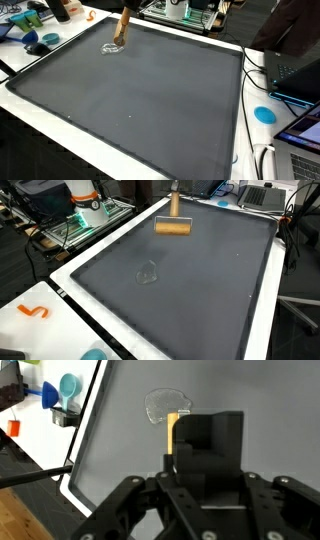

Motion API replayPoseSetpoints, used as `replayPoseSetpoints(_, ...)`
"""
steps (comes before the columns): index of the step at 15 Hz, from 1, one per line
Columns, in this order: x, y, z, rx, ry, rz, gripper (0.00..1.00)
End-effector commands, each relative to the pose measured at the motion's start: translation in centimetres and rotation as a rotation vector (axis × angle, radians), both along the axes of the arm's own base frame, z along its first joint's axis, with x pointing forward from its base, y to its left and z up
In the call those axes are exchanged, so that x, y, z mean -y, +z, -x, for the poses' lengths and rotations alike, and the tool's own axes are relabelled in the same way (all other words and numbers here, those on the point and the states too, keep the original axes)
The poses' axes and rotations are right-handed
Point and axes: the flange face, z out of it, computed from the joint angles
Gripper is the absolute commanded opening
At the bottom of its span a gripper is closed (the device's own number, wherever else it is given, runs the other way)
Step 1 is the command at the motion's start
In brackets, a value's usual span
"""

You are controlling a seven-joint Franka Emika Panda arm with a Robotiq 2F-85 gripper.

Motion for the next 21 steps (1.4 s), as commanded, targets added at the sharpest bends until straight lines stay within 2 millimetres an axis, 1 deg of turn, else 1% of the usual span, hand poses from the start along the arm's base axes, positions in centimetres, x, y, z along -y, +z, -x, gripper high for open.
replayPoseSetpoints(1, -0.6, -0.3, -0.5, 0.005, -0.058, 0.023, 0.24)
replayPoseSetpoints(5, -1.2, -0.8, -0.7, 0.026, -0.066, 0.011, 0.24)
replayPoseSetpoints(8, -1.7, -0.8, -0.9, 0.043, -0.064, 0.006, 0.24)
replayPoseSetpoints(12, -2.1, -0.6, -1.5, 0.065, -0.064, 0.002, 0.24)
replayPoseSetpoints(21, -2.3, 0.6, -3.5, 0.100, -0.020, 0.006, 0.24)
